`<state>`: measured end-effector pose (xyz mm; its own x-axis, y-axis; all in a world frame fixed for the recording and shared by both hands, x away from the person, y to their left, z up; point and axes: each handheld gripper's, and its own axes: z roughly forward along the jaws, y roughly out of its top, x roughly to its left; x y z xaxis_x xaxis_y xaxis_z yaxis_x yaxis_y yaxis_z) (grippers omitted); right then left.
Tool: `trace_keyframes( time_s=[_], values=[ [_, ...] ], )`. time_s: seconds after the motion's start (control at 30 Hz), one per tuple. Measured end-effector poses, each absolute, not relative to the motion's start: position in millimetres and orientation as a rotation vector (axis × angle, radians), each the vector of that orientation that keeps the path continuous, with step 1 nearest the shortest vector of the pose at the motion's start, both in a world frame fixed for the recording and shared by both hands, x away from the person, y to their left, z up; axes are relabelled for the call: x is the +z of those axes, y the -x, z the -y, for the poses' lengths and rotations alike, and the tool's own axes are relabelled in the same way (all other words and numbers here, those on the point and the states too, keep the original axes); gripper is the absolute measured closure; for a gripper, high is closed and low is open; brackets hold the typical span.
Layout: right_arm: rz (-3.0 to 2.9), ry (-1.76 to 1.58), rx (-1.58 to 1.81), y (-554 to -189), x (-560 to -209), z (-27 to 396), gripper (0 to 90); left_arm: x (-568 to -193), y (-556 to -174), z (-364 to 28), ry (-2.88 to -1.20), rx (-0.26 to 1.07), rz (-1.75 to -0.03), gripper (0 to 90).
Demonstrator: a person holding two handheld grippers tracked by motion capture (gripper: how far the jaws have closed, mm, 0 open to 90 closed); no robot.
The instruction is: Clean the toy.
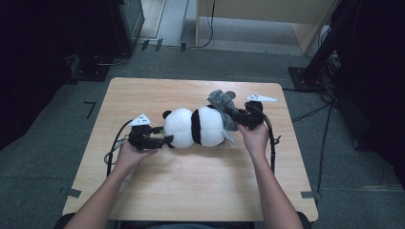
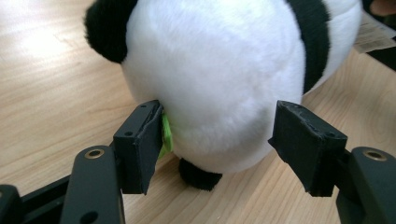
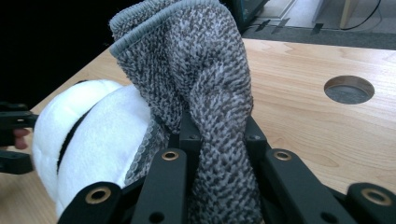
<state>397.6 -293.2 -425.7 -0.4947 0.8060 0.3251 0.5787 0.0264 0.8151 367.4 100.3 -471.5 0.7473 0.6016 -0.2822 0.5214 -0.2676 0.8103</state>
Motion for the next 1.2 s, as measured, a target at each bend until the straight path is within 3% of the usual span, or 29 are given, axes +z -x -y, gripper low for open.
trace_keyframes(
  time_s=[0.57,0.8,1.03,1.13,1.2],
  values=[
    [-2.063,-1.477,1.428,-416.5,-437.0,293.1,78.0,-496.7,-369.6,-86.4,-1.912,0.184,-0.883,27.6],
    [-2.049,-1.501,1.402,-417.5,-438.7,296.5,78.0,-504.6,-380.5,-76.7,-1.856,0.141,-0.886,26.9],
    [-2.043,-1.519,1.4,-417.7,-440.8,298.6,78.0,-508.6,-384.6,-69.2,-1.867,0.169,-0.862,20.5],
    [-2.043,-1.52,1.398,-417.2,-440.7,298.8,78.0,-510.0,-385.0,-67.2,-1.867,0.176,-0.874,23.1],
    [-2.047,-1.523,1.4,-416.3,-439.1,299.8,78.1,-509.4,-384.4,-66.7,-1.879,0.19,-0.875,31.4]
  ],
)
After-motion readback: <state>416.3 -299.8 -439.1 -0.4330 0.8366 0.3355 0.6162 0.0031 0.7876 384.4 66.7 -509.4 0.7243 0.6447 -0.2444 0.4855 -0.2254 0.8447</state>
